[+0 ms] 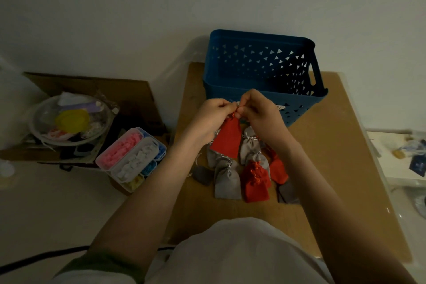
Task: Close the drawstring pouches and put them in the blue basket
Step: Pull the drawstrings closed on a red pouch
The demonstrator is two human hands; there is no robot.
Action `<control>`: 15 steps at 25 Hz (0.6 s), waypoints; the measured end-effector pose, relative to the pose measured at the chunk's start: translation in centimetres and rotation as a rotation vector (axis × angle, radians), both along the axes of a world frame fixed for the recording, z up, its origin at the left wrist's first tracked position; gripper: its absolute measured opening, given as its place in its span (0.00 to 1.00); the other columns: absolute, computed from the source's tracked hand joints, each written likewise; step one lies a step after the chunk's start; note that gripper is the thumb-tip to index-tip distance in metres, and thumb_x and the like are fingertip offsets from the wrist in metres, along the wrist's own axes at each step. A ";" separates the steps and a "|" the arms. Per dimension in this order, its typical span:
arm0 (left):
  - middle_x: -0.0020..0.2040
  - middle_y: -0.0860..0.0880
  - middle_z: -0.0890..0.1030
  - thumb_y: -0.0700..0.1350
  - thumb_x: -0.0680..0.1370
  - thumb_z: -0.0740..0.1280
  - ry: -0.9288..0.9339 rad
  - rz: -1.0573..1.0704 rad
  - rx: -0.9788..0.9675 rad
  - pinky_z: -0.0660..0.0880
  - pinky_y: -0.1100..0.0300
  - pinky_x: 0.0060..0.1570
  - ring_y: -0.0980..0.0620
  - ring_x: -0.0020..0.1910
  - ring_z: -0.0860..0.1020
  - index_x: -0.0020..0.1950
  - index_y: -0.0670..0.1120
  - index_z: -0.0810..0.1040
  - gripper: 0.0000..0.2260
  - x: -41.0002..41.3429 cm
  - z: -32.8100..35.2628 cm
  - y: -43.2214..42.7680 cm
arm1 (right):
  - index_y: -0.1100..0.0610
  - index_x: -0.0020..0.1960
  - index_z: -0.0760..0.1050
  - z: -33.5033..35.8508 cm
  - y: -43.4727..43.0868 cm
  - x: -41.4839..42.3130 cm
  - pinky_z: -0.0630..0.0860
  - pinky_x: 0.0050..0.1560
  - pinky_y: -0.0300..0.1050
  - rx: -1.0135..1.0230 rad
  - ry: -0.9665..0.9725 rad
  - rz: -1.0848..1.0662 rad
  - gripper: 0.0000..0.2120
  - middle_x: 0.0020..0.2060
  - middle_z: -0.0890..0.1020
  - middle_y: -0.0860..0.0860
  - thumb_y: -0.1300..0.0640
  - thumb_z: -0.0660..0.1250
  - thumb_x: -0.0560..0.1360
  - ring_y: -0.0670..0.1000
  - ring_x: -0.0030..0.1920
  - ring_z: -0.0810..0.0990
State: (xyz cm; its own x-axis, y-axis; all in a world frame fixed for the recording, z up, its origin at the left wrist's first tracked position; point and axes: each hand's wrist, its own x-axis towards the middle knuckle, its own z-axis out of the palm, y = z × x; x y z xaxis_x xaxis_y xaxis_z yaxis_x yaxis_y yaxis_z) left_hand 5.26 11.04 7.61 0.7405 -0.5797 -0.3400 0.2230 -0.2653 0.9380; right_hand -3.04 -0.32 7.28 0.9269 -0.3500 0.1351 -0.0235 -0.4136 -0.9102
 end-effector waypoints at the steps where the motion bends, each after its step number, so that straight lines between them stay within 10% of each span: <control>1: 0.32 0.49 0.76 0.43 0.79 0.65 0.012 -0.020 -0.003 0.69 0.59 0.36 0.55 0.32 0.72 0.38 0.45 0.78 0.10 0.2 0.1 0.2 | 0.61 0.48 0.69 0.1 -0.1 0.1 0.73 0.41 0.32 -0.012 -0.005 0.008 0.04 0.35 0.80 0.54 0.68 0.62 0.78 0.41 0.37 0.78; 6: 0.34 0.52 0.78 0.42 0.79 0.65 -0.225 0.006 -0.015 0.72 0.62 0.39 0.58 0.34 0.75 0.39 0.47 0.79 0.09 0.2 0.0 0.3 | 0.60 0.57 0.70 0.3 0.3 0.6 0.73 0.37 0.31 0.160 0.139 -0.072 0.07 0.39 0.80 0.56 0.64 0.62 0.79 0.39 0.33 0.77; 15: 0.39 0.57 0.79 0.46 0.79 0.65 -0.463 0.172 -0.035 0.69 0.74 0.39 0.64 0.39 0.76 0.49 0.45 0.82 0.08 -1.0 0.1 -0.7 | 0.58 0.42 0.72 0.2 1.6 1.0 0.73 0.36 0.36 0.414 0.086 -0.214 0.08 0.34 0.76 0.51 0.60 0.62 0.80 0.45 0.33 0.75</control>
State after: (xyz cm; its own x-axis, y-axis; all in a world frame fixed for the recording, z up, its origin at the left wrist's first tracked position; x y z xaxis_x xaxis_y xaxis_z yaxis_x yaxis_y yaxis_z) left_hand 4.23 10.38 7.73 0.8951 -0.4410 0.0651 -0.1819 -0.2279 0.9565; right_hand -2.01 1.28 7.50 0.8297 -0.5429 -0.1297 -0.1508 0.0056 -0.9885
